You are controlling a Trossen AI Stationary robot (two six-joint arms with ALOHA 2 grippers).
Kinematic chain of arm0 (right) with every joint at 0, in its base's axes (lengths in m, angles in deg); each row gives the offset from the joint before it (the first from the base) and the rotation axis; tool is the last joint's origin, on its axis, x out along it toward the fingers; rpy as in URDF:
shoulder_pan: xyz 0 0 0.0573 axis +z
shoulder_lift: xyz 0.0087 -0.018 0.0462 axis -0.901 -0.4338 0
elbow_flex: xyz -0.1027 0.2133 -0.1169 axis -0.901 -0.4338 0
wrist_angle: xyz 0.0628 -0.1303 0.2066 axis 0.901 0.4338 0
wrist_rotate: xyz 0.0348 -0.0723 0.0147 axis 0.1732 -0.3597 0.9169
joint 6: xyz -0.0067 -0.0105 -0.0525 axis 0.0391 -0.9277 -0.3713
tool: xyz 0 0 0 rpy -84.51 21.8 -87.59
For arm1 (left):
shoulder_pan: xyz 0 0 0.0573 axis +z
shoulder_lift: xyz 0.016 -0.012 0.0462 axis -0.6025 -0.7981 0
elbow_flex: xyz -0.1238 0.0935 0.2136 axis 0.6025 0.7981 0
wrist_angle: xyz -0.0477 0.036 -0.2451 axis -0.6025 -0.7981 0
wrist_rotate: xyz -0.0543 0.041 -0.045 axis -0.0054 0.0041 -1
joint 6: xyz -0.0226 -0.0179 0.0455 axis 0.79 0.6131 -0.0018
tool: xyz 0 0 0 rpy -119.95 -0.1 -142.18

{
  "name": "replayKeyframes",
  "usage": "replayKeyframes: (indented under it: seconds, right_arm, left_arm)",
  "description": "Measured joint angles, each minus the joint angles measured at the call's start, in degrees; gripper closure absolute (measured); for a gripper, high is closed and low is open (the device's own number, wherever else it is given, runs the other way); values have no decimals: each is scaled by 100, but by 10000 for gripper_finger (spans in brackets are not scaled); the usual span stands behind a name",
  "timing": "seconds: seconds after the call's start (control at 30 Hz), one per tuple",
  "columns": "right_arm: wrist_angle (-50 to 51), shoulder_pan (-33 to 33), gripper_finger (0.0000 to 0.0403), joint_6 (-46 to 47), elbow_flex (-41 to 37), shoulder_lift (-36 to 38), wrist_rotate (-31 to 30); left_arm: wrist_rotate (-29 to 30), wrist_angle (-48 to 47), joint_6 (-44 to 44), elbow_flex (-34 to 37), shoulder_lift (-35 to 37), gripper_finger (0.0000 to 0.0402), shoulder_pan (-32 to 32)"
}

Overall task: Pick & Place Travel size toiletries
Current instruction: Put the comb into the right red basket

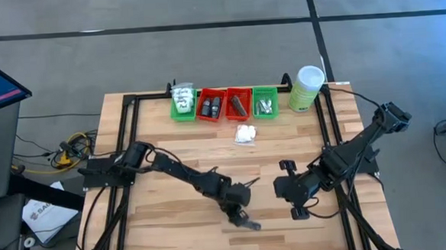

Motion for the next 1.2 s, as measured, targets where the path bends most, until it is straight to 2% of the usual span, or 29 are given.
replayKeyframes:
  seconds: [0.13, 0.5, 0.7, 0.8, 0.93, 1.0, 1.07, 1.13, 1.2]
  right_arm:
    - [22, -270, 402, -271, 0, 0, -314]
    - [17, -1614, 402, -423, 0, 0, -328]
    - [15, -2078, 402, -218, 0, -4, -321]
    - [32, -2178, 402, -92, 0, -4, -314]
    - [65, -2137, 402, -86, 0, -4, -309]
    - [102, -2090, 402, -105, 0, -4, -311]
    - [133, -2046, 402, -109, 0, -4, -313]
    - [136, -2026, 402, -122, 0, -4, -317]
    - [133, -2030, 402, -130, 0, -4, -367]
  left_arm:
    - [0, -257, -336, 0, 7, 401, 296]
    - [-259, -661, -1303, 56, 36, 401, 1107]
    - [-571, -771, -1780, 155, 102, 401, 1580]
    - [-113, -859, -2253, 257, 383, 401, 1619]
    - [419, -321, -3529, 706, 970, 401, 1444]
    - [149, 98, -3979, 939, 1298, 401, 1333]
    - [-392, 219, -4263, 1200, 1453, 401, 1210]
    - [-826, 214, -4516, 1530, 1390, 401, 1074]
    - [-952, 259, -4721, 1658, 1329, 401, 938]
